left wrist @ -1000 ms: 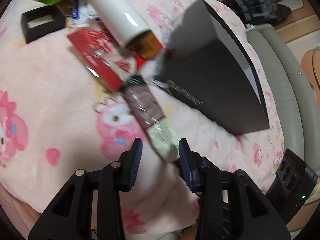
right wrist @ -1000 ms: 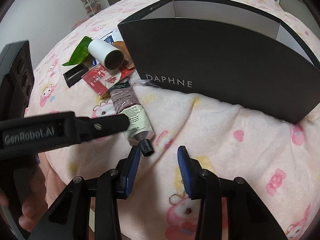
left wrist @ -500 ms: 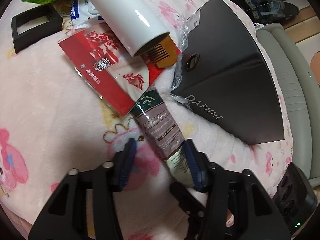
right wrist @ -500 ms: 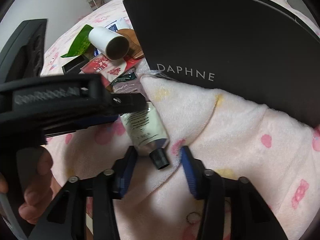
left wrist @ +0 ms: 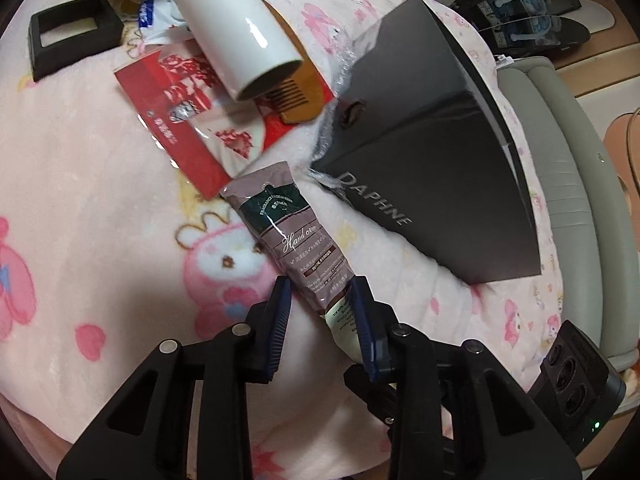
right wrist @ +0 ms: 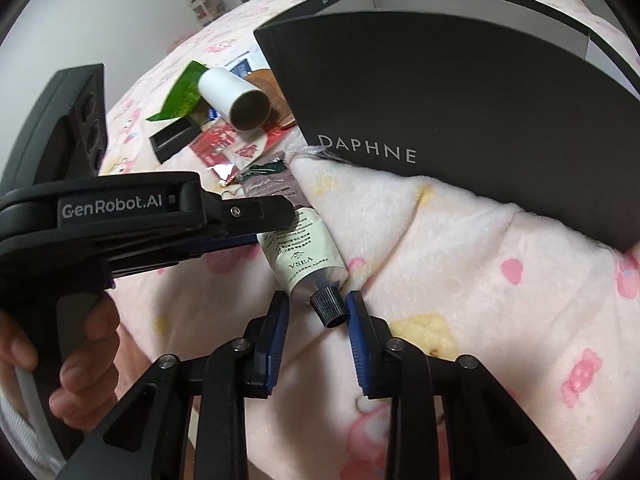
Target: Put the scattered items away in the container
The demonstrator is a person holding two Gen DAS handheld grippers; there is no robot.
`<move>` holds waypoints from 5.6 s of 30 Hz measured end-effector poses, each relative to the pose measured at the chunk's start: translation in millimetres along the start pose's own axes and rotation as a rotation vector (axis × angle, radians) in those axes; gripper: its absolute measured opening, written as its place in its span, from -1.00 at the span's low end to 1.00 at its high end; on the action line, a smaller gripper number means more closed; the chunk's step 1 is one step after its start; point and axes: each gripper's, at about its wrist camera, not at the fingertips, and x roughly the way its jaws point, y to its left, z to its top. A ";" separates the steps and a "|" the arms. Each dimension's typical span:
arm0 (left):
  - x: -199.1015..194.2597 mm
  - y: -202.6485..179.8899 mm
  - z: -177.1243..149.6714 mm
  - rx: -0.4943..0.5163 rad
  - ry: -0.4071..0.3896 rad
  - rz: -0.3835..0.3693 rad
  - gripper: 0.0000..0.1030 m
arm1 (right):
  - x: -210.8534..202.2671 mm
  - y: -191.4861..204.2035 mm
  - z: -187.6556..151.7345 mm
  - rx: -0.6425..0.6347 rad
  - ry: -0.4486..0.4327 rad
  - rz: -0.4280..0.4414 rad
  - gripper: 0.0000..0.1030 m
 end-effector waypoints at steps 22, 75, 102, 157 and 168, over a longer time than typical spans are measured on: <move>-14.6 2.9 37.7 0.060 -0.092 0.098 -0.41 | -30.8 -59.4 1.9 0.160 -0.080 -0.152 -0.47; -16.5 -42.9 -7.3 0.131 -0.054 0.023 -0.27 | -45.3 -67.9 9.4 0.268 -0.150 -0.029 -0.32; 19.2 -34.6 -19.5 0.103 0.060 0.098 -0.15 | -28.7 -106.9 -2.1 0.309 -0.131 -0.083 -0.33; 12.3 -19.6 -13.5 0.087 0.013 0.057 -0.02 | -1.9 -108.3 1.4 0.273 -0.112 0.161 -0.09; -3.4 -29.8 -8.1 0.072 -0.007 -0.028 0.03 | -37.1 -92.1 5.9 0.258 -0.173 0.157 -0.18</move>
